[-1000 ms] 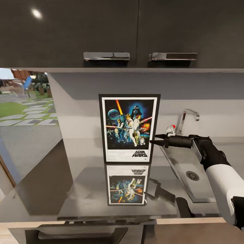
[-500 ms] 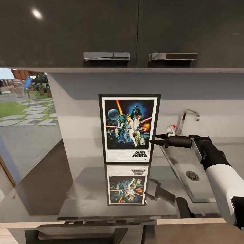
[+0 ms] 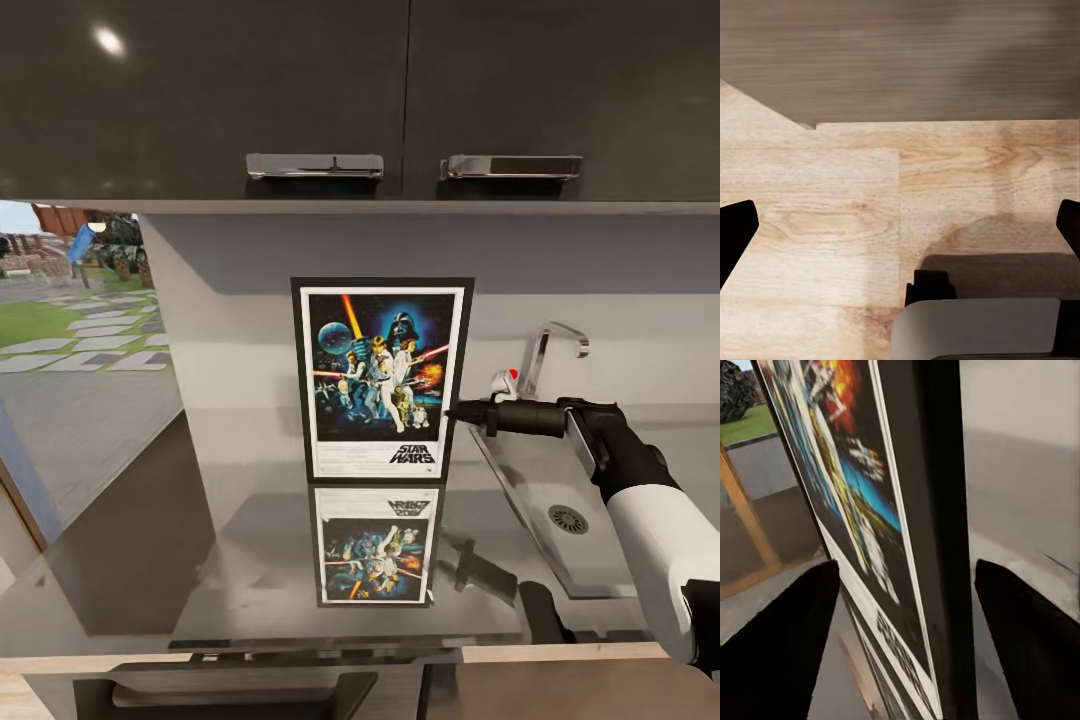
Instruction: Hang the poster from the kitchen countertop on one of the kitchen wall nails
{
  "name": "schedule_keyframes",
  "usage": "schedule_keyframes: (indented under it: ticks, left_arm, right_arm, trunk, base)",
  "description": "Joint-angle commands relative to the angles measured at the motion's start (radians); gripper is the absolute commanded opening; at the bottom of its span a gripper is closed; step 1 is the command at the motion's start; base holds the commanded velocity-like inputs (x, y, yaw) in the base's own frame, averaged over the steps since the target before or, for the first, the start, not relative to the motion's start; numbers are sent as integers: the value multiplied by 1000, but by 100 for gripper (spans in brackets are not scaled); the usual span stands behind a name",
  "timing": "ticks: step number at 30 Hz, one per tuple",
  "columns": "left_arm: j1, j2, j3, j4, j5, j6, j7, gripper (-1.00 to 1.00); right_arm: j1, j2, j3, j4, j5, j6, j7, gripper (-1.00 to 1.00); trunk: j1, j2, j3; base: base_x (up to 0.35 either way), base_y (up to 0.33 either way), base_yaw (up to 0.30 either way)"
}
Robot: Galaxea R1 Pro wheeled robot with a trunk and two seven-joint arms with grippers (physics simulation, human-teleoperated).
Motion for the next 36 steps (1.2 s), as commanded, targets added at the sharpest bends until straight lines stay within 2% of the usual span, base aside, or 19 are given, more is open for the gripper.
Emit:
schedule_keyframes:
  ticks: [1, 24, 25, 26, 36]
  left_arm:
    - [0, 0, 1, -1, 1, -2, 0, 100]
    - [0, 0, 2, -1, 1, -2, 0, 100]
    - [0, 1, 2, -1, 1, -2, 0, 100]
    - [0, 1, 2, -1, 1, -2, 0, 100]
    - [0, 5, 2, -1, 1, -2, 0, 100]
  right_arm:
    - [-1, 0, -2, 0, 0, 10, 4, -100]
    - [-1, 0, -2, -22, 0, 12, 19, -100]
    - [-1, 0, -2, -26, 0, 12, 19, -100]
    - [-1, 1, -2, -84, -3, 19, 18, -100]
    - [-1, 1, -2, -99, -6, 21, 18, -100]
  trunk:
    - [0, -1, -1]
    - [0, -1, -1]
    - [0, -1, -1]
    - [0, -1, -1]
    - [0, -1, -1]
  base:
    - [0, 0, 0]
    - [0, 0, 0]
    - [0, 0, 0]
    - [0, 0, 0]
    - [0, 0, 0]
